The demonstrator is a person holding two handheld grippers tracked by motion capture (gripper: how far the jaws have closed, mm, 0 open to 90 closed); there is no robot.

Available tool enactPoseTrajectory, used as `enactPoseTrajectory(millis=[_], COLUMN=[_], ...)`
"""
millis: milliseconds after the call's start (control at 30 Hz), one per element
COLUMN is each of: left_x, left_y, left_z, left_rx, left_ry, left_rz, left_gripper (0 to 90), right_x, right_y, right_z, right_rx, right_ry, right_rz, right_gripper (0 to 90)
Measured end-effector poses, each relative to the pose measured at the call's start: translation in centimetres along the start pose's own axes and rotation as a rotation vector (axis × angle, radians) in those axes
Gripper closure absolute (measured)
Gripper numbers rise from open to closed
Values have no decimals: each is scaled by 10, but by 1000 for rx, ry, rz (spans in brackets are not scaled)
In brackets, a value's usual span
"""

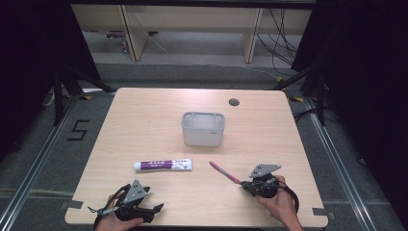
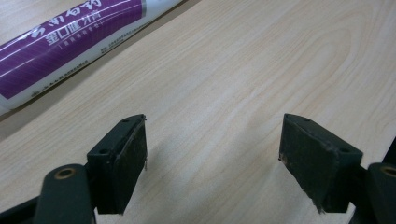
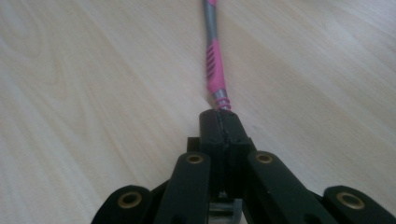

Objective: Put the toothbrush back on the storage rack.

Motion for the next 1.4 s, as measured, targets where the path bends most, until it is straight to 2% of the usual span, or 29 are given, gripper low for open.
enactPoseTrajectory(millis=[33, 67, 133, 167, 233, 333, 367, 400, 433, 533, 567, 600, 667, 700, 800, 867, 967, 1000, 1033, 1167, 1200, 1233, 1300, 1400], left_x=[0, 0, 0, 0, 0, 0, 0, 0, 0, 0, -1, 0, 0, -1, -1, -1, -1, -1, -1, -1, -1, -1, -1, -1], left_y=[0, 0, 0, 0, -1, -1, -1, -1, -1, -1, 0, -1, -1, 0, 0, 0, 0, 0, 0, 0, 0, 0, 0, 0], left_z=[1, 1, 1, 1, 1, 1, 1, 1, 1, 0, -1, 1, 1, -1, -1, -1, -1, -1, -1, -1, -1, -1, -2, -2], left_rx=[-7, -7, -5, -5, -5, -7, -6, -6, -7, -6, 3, -6, -5, 3, 1, -2, 2, 1, 1, 0, 0, 0, 2, 2], left_ry=[4, 3, 2, 3, 13, 14, 14, 15, 15, 18, 3, 16, 16, 5, 8, 11, 9, 9, 10, 10, 9, 7, 1, 1], left_rz=[2, 0, -4, -2, 3, 7, 8, 8, 8, 10, -8, 2, 2, -9, -9, -9, -9, -8, -8, -7, -7, -8, -12, -11], left_gripper=[229, 229, 229, 230, 229, 229, 229, 230, 230, 230, 230, 230, 230, 230, 230, 230, 231, 231, 231, 232, 232, 232, 232, 233], right_x=[0, -1, -1, 0, 0, 1, 2, 2, 1, 0, 2, 4, 4, 5, 9, 11, 13, 15, 14, 18, 19, 21, 25, 28], right_y=[-1, 1, 0, -2, 0, -1, 0, -1, -1, -1, -1, -1, 0, 0, -5, -5, -7, -10, -11, -14, -12, -15, -19, -21], right_z=[4, 12, 14, 21, 27, 35, 41, 46, 48, 54, 60, 68, 69, 72, 83, 84, 89, 90, 92, 95, 94, 96, 100, 103], right_rx=[-8, -24, -24, -32, -48, -69, -72, -79, -74, -99, -108, -121, -114, -120, -148, -146, -158, -153, -156, -171, -164, -174, -179, -177], right_ry=[1, -2, -5, 4, -25, -29, -61, -46, -74, -109, -95, -92, -108, -106, -114, -132, -113, -134, -108, -102, -112, -107, -106, -119], right_rz=[-2, -30, -22, -10, -18, -16, -38, -29, -37, -45, -37, -23, -42, -36, -28, -44, -31, -39, -53, -38, -60, -35, -28, -54], right_gripper=[900, 900, 900, 900, 900, 900, 900, 900, 900, 900, 900, 900, 900, 900, 899, 897, 896, 895, 893, 893, 893, 893, 892, 893])
Point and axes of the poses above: each handheld gripper's, and its own axes: y roughly backward along the jaws, x roughly out of its top, z roughly to its right, the point moved 7 cm from there along -y, roughly forward along the jaws, and after that the axes turned 2 degrees about z, right-handed, at the moved point
